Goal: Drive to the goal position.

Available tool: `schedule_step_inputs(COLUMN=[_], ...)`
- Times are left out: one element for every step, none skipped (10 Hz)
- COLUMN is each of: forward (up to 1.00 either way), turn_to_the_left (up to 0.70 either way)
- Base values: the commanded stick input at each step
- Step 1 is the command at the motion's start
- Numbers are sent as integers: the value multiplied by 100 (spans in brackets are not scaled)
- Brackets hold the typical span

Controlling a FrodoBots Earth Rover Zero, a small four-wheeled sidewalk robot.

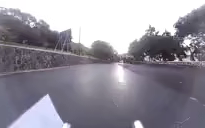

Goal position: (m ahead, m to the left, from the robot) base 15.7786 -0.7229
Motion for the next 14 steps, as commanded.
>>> schedule_step_inputs(forward=[50, 50, 50, 50, 50, 50, 50, 50, 50, 50, 50, 50, 50, 50], turn_to_the_left=[0, 0, 0, 0, 0, 0, 0, 0, 0, 0, 0, 0, 0, 0])
